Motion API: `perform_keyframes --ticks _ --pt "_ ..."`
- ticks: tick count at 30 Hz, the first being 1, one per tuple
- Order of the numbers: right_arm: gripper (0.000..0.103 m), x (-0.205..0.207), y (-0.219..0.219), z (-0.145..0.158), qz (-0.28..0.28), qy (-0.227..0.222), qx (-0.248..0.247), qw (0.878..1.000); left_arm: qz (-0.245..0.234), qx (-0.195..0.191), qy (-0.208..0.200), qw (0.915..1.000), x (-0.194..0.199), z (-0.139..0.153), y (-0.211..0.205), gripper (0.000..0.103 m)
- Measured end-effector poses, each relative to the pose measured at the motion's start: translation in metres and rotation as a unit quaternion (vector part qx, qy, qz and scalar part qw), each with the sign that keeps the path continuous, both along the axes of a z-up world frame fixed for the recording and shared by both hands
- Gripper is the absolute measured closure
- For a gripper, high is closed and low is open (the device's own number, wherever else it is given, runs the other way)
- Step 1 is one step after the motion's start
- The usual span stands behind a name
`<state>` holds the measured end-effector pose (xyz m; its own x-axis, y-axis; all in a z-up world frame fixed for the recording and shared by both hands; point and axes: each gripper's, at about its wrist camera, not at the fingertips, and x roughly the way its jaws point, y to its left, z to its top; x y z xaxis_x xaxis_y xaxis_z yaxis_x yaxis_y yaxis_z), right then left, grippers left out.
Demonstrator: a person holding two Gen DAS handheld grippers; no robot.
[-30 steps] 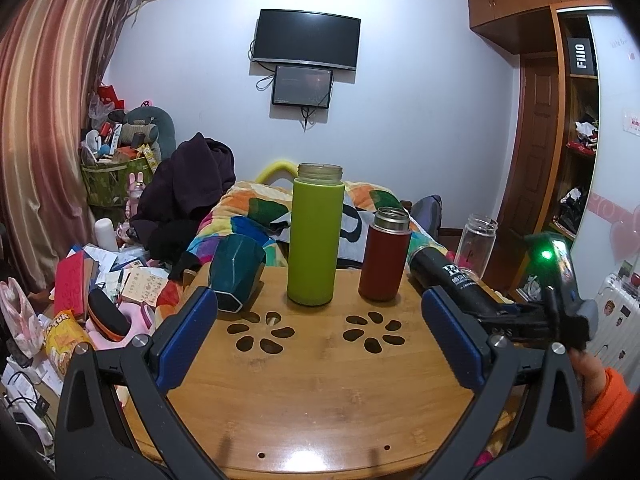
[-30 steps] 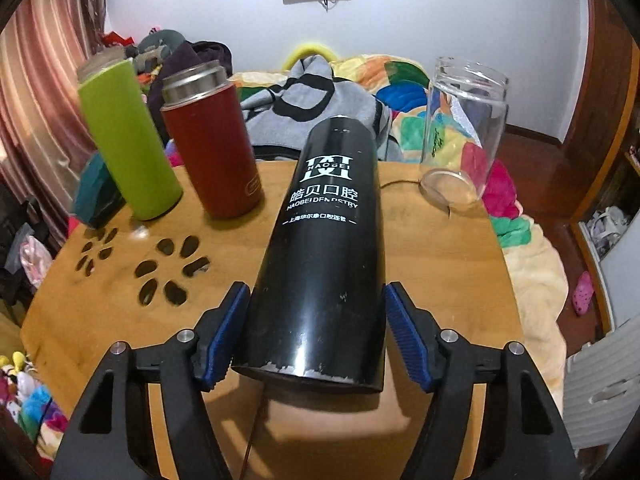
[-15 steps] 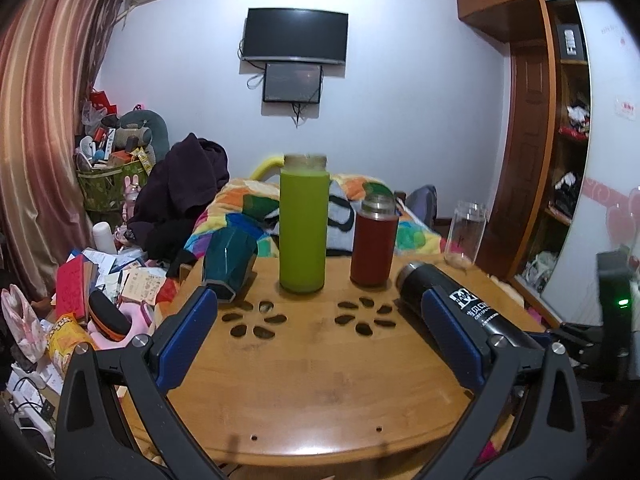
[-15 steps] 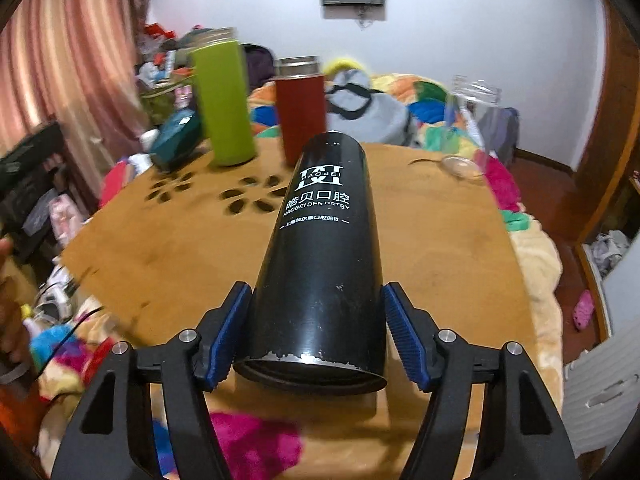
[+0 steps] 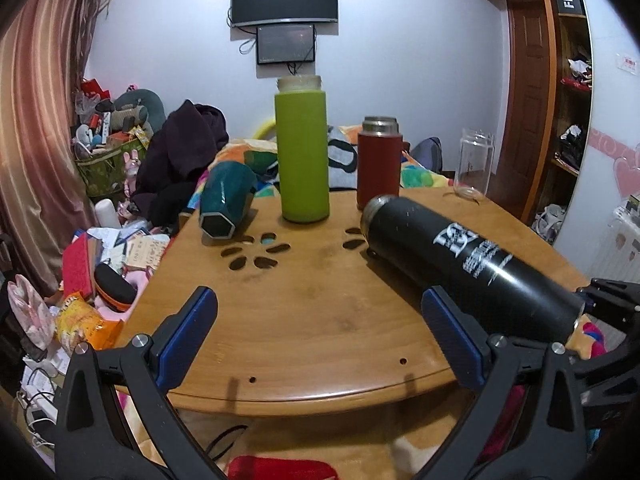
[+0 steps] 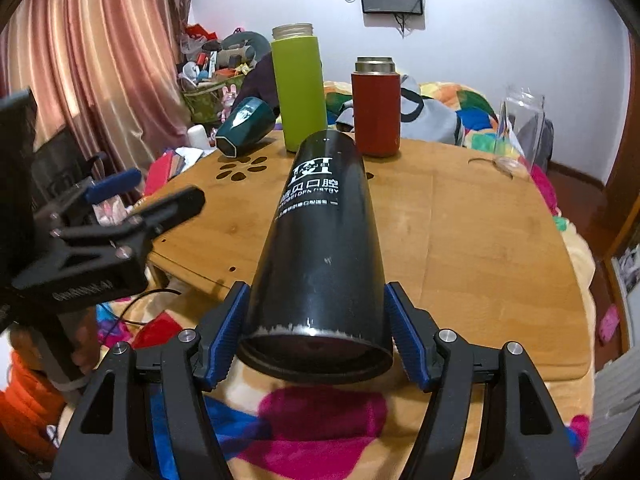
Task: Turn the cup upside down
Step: 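Lift the black tumbler with the right tool and rotate it open end down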
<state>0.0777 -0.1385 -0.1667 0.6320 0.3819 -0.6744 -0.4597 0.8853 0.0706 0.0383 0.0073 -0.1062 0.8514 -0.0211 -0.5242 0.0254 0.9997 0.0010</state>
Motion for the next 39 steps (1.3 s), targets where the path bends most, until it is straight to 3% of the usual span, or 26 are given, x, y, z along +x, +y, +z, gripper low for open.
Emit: perform_keyframes --ticks 7,13,21,27,39 --pt "0.04 0.001 -0.01 0.006 0.007 0.013 0.013 1.0 -0.047 -0.009 0.005 0.9988 0.003 -0.022 -0.014 0.0" --pt "0.04 -0.003 -0.013 0.034 0.017 -0.008 0.02 1.0 -0.111 -0.006 -0.01 0.9937 0.002 -0.026 -0.033 0.0" --pt "0.04 -0.013 -0.006 0.051 0.04 -0.025 -0.002 0.999 -0.159 0.081 -0.077 0.981 -0.007 -0.027 -0.076 0.0" --pt "0.04 -0.021 -0.006 0.057 0.064 -0.028 -0.012 0.997 -0.188 0.064 -0.097 0.9752 -0.009 -0.023 -0.082 0.0" --pt "0.037 -0.036 -0.014 0.07 0.094 -0.043 0.0 0.995 -0.216 0.076 -0.145 0.9625 -0.011 -0.01 -0.098 0.0"
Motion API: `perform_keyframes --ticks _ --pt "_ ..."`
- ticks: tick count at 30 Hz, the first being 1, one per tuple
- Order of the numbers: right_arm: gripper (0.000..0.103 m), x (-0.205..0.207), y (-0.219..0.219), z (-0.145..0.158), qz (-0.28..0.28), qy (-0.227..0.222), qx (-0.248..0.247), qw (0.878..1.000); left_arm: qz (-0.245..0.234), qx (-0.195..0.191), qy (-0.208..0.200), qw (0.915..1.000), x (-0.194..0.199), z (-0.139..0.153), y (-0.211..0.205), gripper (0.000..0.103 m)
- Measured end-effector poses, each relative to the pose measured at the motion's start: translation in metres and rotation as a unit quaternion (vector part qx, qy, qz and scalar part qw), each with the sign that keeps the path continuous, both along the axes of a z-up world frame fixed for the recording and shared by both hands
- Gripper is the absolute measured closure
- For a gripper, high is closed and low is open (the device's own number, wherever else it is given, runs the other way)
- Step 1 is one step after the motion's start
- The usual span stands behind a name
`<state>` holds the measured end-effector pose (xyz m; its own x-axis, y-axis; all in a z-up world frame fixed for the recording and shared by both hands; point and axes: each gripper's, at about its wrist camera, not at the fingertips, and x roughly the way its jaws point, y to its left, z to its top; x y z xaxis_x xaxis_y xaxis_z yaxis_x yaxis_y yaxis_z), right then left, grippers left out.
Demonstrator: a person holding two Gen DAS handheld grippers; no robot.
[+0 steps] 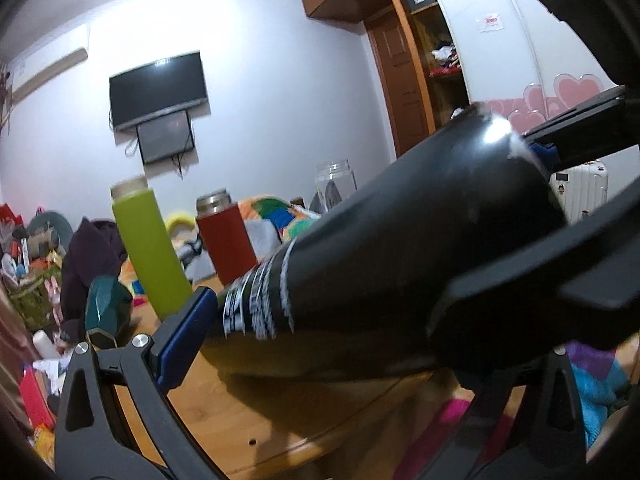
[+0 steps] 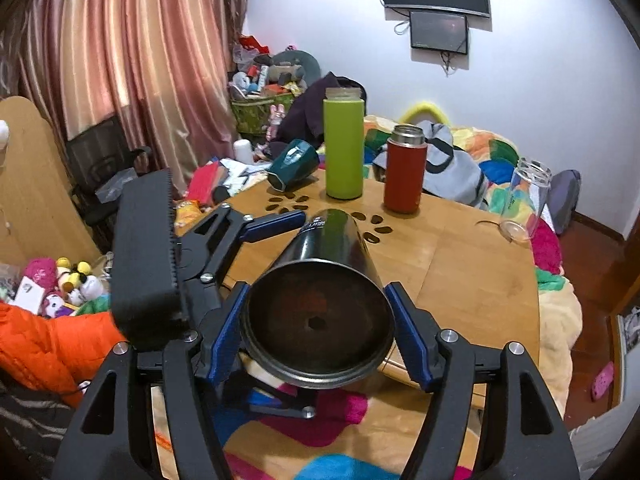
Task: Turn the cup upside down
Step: 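Lift the black tumbler with the right tool and rotate it open end down, then swing the tumbler upright and lower it onto the table with the right tool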
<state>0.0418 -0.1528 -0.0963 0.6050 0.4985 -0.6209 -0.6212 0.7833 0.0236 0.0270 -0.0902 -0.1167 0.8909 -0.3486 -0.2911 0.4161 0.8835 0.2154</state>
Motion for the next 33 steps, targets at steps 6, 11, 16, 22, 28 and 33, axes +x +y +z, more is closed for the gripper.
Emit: perform_keyframes --ticks 6,11,16,22,28,33 --pt "0.036 -0.006 -0.009 0.006 0.004 -0.006 -0.004 1.0 -0.003 0.017 -0.04 0.999 -0.008 0.007 -0.011 0.0" --pt "0.034 -0.013 -0.018 0.015 -0.003 -0.022 -0.007 1.0 0.0 0.026 -0.042 0.9988 -0.006 0.008 -0.013 0.0" --pt "0.026 -0.015 -0.032 0.023 -0.017 -0.035 0.007 0.999 -0.003 0.022 -0.041 0.9989 -0.005 0.01 -0.012 0.009" --pt "0.026 -0.013 -0.04 0.023 -0.024 -0.029 0.027 0.999 0.001 0.009 -0.05 0.9987 -0.006 0.013 -0.008 0.015" --pt "0.026 -0.006 -0.046 0.024 -0.04 -0.036 0.04 0.998 0.006 -0.01 -0.046 0.9989 -0.007 0.031 0.0 0.026" --pt "0.026 -0.002 -0.052 0.031 -0.066 -0.054 0.042 0.995 -0.004 -0.045 -0.018 0.9988 -0.001 0.052 0.013 0.033"
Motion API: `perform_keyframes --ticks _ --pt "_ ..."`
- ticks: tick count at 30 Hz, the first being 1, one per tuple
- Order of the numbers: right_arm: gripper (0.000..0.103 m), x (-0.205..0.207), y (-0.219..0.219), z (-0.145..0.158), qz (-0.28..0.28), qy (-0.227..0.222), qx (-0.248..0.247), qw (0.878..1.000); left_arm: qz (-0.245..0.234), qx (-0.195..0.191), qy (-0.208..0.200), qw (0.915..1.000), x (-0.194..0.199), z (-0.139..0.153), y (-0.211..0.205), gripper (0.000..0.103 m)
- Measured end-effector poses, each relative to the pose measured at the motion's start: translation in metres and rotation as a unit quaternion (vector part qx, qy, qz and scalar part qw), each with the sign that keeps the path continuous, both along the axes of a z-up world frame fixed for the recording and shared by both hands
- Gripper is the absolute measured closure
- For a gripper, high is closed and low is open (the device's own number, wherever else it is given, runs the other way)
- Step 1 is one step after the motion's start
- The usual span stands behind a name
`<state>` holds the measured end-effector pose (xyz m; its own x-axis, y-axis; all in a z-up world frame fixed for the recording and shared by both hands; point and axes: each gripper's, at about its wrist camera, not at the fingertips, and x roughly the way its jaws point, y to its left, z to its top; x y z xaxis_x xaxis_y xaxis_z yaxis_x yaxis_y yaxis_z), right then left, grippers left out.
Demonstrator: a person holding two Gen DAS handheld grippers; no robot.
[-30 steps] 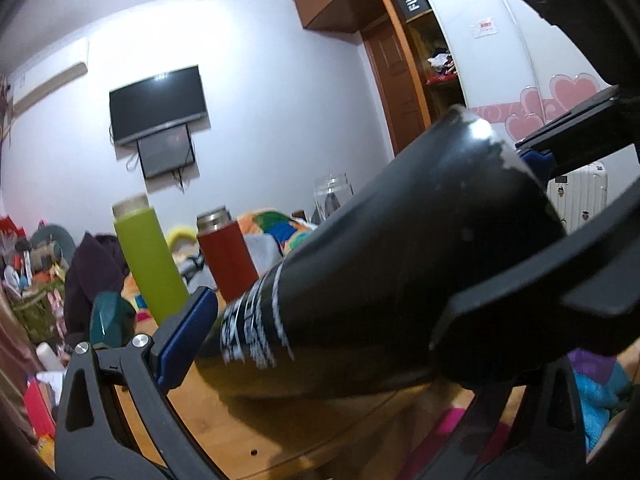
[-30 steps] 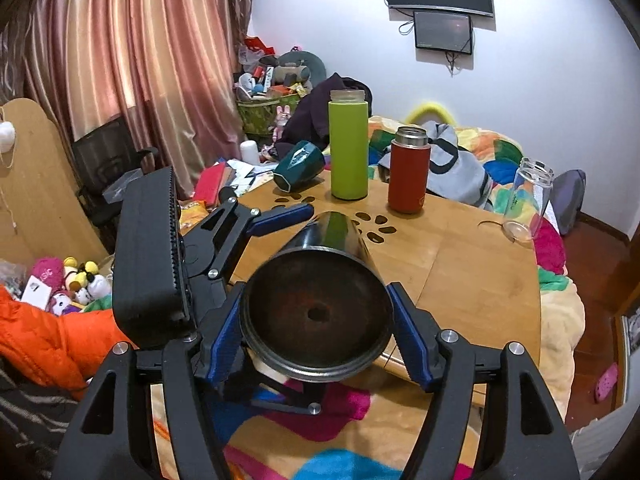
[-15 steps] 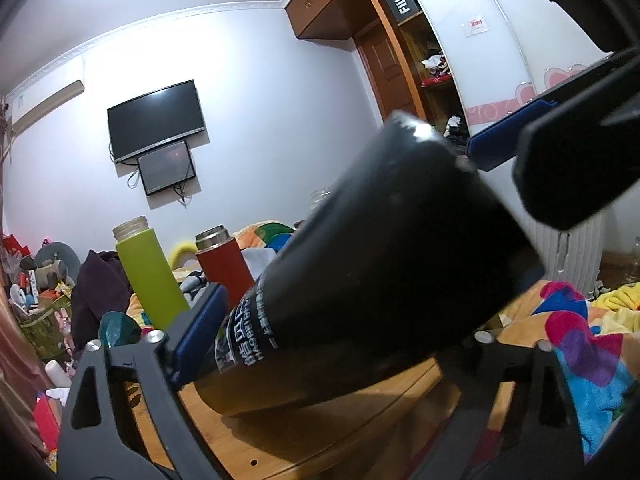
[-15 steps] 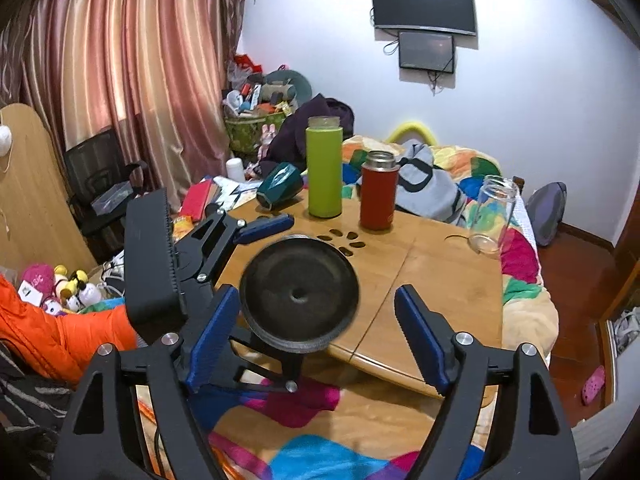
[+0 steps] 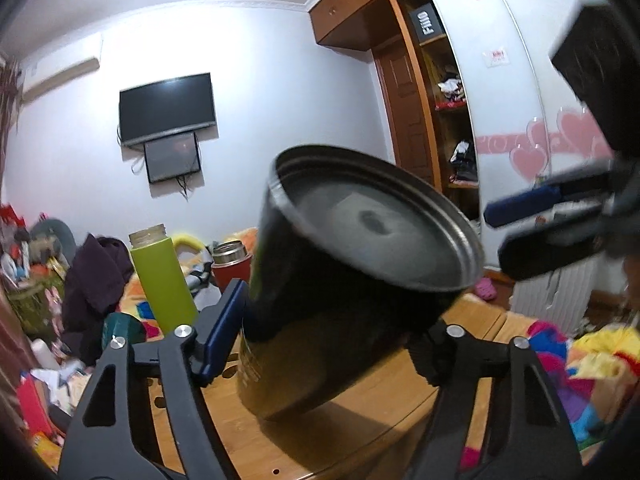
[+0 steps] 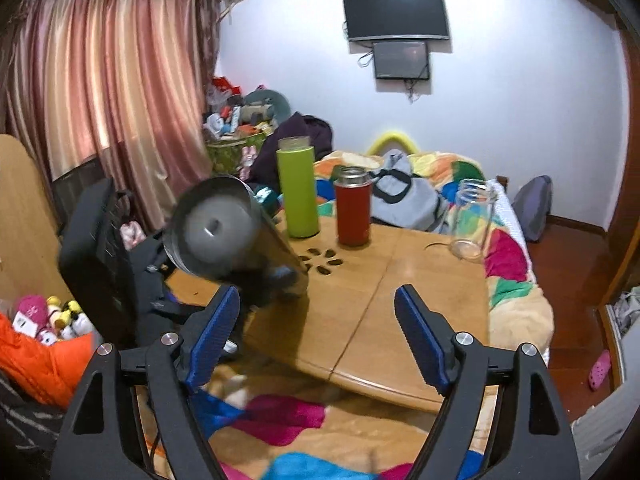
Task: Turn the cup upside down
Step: 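Swing the tumbler upright and lower it onto the table with the right tool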
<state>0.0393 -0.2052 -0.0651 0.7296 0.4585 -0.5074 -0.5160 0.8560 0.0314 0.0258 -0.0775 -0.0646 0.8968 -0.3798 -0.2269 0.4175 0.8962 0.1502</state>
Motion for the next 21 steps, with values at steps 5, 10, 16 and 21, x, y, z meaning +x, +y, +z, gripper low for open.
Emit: perform_keyframes --ticks 5,10,16,21 --pt "0.026 0.008 -0.001 -0.002 -0.026 -0.005 -0.004 1.0 -0.023 -0.041 0.053 0.9975 0.016 0.021 0.016 0.036" --pt "0.026 0.021 -0.002 -0.009 -0.041 -0.003 0.004 0.999 -0.032 -0.065 0.108 0.9915 0.042 0.032 0.027 0.038" --pt "0.026 0.034 -0.001 -0.017 -0.066 -0.004 0.014 0.998 -0.022 -0.061 0.149 0.9867 0.074 0.037 0.028 0.038" --pt "0.026 0.043 -0.001 -0.022 -0.085 -0.007 0.017 0.996 -0.017 -0.068 0.168 0.9833 0.089 0.035 0.029 0.038"
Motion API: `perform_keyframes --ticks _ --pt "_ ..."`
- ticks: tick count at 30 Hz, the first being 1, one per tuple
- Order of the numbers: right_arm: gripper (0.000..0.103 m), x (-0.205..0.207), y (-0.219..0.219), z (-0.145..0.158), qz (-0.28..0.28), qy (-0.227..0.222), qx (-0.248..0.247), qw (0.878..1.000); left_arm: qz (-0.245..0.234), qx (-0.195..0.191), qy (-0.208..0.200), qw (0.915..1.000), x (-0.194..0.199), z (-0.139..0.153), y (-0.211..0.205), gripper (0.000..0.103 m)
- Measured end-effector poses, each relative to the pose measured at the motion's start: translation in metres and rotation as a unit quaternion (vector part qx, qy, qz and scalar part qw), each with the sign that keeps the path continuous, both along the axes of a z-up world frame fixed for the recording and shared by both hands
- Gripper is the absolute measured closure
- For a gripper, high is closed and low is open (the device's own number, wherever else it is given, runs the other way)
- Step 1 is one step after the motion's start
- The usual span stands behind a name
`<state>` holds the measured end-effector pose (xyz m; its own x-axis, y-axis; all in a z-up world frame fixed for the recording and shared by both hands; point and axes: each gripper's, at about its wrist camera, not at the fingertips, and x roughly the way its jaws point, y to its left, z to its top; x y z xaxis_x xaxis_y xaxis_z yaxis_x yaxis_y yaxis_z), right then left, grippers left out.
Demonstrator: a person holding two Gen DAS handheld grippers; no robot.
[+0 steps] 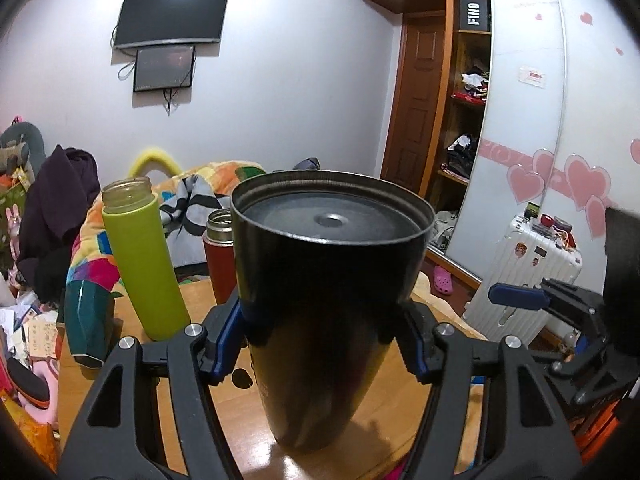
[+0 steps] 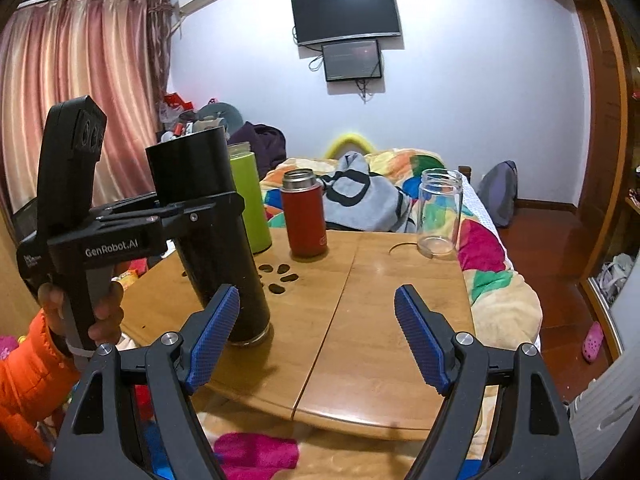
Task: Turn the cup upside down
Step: 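Swing the tumbler upright and lower it onto the table with the right tool, then open the right tool and withdraw from the standing tumbler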
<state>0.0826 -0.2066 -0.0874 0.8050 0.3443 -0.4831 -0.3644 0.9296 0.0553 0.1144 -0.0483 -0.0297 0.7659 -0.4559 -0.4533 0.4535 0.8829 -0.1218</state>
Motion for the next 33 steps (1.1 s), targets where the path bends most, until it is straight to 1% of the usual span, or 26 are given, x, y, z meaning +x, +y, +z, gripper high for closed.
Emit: perform_keyframes --ticks 5,10,14,18,22,25,27,29,30,31,33 --pt "0.026 0.003 0.003 -0.003 -0.008 -0.002 -0.001 1.0 0.0 0.002 0.0 1.0 0.004 0.001 -0.001 0.038" --pt "0.026 0.003 0.006 -0.003 -0.009 -0.006 0.002 1.0 0.018 0.029 -0.018 0.9993 -0.001 -0.002 -0.007 0.039" --pt "0.026 0.002 0.007 -0.002 -0.008 -0.008 0.004 1.0 0.014 0.011 -0.01 0.9998 0.0 -0.001 0.0 0.039" --pt "0.026 0.001 0.009 0.002 -0.008 -0.012 0.007 1.0 0.016 0.01 -0.025 0.9995 -0.009 0.004 0.003 0.038" --pt "0.026 -0.002 0.011 0.006 -0.009 -0.017 0.008 1.0 0.01 0.001 -0.027 0.9996 -0.02 0.008 0.01 0.033" --pt "0.026 -0.005 0.013 0.01 -0.007 -0.023 0.01 1.0 0.019 -0.005 -0.026 0.9995 -0.03 0.012 0.018 0.027" --pt "0.025 -0.007 0.014 0.013 -0.006 -0.028 0.013 1.0 0.029 -0.008 -0.031 0.9991 -0.039 0.016 0.023 0.026" --pt "0.023 -0.01 0.013 0.016 -0.005 -0.034 0.018 0.999 0.041 -0.011 -0.04 0.9983 -0.048 0.02 0.028 0.021" --pt "0.02 -0.011 0.014 0.019 -0.006 -0.038 0.02 0.999 0.045 -0.013 -0.044 0.9979 -0.051 0.022 0.031 0.016" --pt "0.018 -0.014 0.014 0.022 -0.007 -0.044 0.024 0.999 0.054 -0.017 -0.051 0.9971 -0.057 0.025 0.034 0.012" --pt "0.018 -0.017 0.015 0.027 -0.008 -0.053 0.028 0.998 0.074 -0.02 -0.066 0.9948 -0.068 0.03 0.04 0.006"
